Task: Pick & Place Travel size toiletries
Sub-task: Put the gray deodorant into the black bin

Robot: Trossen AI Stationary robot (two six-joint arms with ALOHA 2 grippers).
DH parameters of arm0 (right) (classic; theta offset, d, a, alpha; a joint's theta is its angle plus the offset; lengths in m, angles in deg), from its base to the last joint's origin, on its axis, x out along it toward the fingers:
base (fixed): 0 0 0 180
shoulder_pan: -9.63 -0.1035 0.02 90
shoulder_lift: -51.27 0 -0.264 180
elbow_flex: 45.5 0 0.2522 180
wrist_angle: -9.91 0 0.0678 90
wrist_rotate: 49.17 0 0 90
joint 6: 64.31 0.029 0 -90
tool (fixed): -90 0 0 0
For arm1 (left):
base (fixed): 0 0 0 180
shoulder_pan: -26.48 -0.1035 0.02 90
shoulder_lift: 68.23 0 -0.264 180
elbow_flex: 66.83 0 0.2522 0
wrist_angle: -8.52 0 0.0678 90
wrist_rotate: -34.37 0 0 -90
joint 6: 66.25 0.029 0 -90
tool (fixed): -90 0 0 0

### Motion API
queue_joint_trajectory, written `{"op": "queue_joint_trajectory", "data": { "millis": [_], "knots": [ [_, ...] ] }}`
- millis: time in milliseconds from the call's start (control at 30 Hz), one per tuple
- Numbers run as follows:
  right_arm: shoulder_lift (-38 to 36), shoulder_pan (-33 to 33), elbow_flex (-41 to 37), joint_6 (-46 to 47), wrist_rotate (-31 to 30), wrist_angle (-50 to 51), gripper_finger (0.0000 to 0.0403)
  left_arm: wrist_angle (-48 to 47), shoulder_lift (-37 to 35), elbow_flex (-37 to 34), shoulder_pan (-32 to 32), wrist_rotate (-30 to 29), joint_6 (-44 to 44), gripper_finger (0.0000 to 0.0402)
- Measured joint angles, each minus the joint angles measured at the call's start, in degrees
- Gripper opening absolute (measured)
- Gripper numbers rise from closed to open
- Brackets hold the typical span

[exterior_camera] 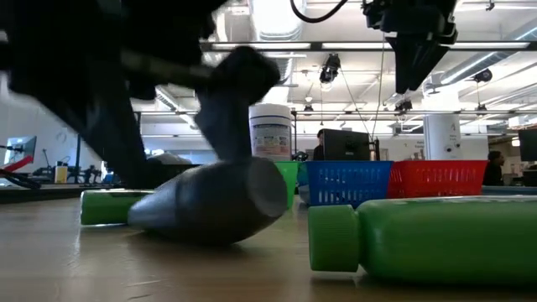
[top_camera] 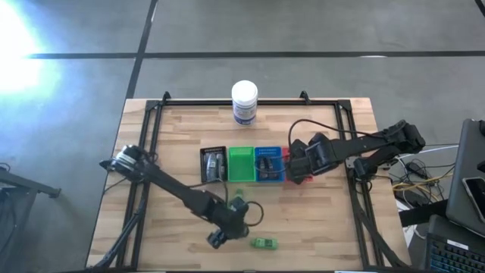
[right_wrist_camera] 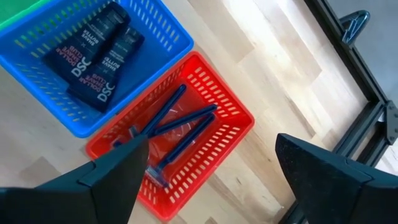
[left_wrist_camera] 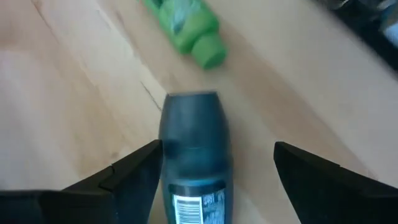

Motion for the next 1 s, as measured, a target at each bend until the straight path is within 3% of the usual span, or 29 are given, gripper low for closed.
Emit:
{"op": "queue_joint_trajectory", "data": {
  "millis": [200,400,500,633,800,900,1000],
  "knots": [
    [0.0,-1.3,0.0,1.09,-0.02,0.97,0.0328,-0.48,4.89,1.42,-0.22,-2.51,-4.5,0.0301],
    [0.0,-2.47,0.0,3.1,-0.05,3.68,0.032,-2.72,4.72,2.25,-0.28,-2.59,-7.74,0.022],
    [0.0,-2.71,0.0,3.95,-0.29,4.43,0.0316,-5.44,2.8,2.51,-0.56,-2.73,-12.25,0.021],
    [0.0,-2.69,0.0,4.36,-0.48,4.74,0.0313,-12.28,-2.11,5.76,-2.14,-7.21,-28.76,0.021],
    [-0.02,-2.69,0.0,8.2,-1.64,5.57,0.0321,-24.99,-12.98,7.18,-7.02,-27.04,-63.04,0.021],
    [-0.09,-2.67,0.0,10.2,-3.13,5.56,0.033,-27.88,-19.89,2.6,-13.09,-32.35,-79.71,0.021],
    [-0.11,-2.67,0.0,10.79,-3.9,5.47,0.0338,-21.5,-25.11,-4.82,-18.82,-31.76,-84.57,0.021]
  ]
}}
